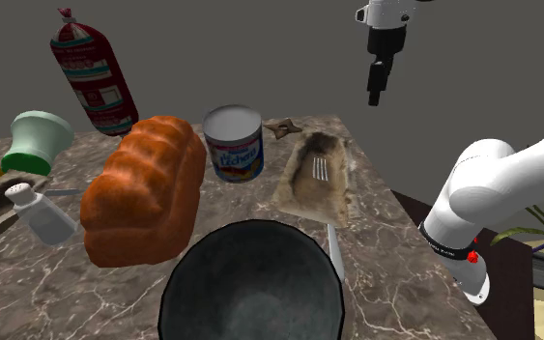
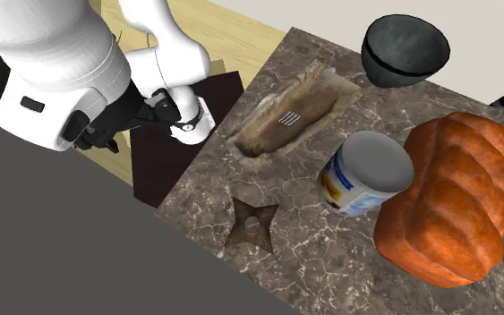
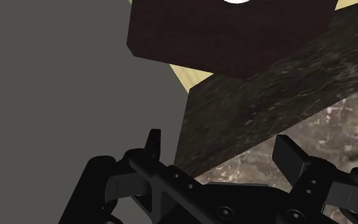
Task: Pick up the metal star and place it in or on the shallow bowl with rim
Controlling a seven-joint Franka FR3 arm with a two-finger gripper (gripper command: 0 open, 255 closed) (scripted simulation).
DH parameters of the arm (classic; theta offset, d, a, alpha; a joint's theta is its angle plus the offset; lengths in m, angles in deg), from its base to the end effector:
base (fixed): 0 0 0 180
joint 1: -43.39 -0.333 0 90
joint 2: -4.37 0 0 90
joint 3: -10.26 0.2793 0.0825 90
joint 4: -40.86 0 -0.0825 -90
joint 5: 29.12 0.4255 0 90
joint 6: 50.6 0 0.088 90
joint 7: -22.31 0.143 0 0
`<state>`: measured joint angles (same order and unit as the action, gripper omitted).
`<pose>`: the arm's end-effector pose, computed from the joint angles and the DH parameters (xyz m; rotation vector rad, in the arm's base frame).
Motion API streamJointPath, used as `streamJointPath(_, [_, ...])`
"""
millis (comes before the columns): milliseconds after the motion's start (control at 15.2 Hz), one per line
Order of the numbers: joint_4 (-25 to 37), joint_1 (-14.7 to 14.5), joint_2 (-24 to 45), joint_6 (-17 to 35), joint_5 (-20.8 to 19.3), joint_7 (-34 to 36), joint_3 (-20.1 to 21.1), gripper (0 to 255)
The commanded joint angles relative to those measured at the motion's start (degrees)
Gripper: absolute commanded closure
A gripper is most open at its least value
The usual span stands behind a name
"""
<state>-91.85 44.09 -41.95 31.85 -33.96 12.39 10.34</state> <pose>0.3522 -0.0167 0.5465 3.0519 0.2349 -0.1168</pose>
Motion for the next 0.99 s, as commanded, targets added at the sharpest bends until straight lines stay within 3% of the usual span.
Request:
streamJointPath(0, [0.0,0.0,0.0,0.0,0.0,0.0,0.0,0])
streamJointPath(462, [2.9,1.4,8.8,7.2,7.1,17.1,7.9,0])
streamJointPath(924, [10.0,3.5,20.7,14.2,10.4,33.5,14.7,0])
